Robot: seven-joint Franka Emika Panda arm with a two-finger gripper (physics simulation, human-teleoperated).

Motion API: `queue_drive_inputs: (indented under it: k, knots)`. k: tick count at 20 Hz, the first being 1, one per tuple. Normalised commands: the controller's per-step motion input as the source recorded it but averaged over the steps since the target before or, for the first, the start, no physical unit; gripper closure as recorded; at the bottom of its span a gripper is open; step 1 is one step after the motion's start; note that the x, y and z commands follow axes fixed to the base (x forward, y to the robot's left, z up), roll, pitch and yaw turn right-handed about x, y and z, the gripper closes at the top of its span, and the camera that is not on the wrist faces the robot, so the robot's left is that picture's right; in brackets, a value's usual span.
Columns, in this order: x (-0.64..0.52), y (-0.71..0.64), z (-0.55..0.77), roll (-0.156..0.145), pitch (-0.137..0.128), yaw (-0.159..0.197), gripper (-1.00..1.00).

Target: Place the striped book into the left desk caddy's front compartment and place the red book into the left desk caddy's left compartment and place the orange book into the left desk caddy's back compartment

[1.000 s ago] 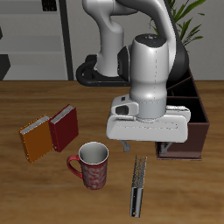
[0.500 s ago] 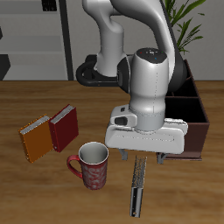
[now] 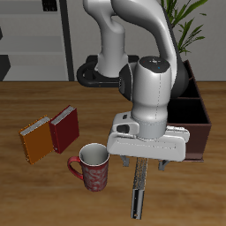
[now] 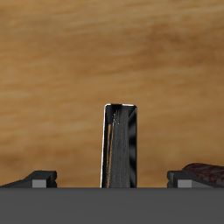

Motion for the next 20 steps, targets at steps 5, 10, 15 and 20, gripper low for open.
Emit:
queue_drive_inputs:
  k: [5, 10, 15, 20]
  knots:
    - [0.07, -0.1, 0.12, -0.006, 0.014, -0.004, -1.0]
    - [0.03, 0.02, 0.13, 0.005, -0.011, 0.02, -1.0]
    - [0.13, 0.0, -0.04, -0.006, 0.023, 0.004, -1.0]
    - [0.06, -0.03, -0.18, -0.008, 0.025, -0.003, -1.0]
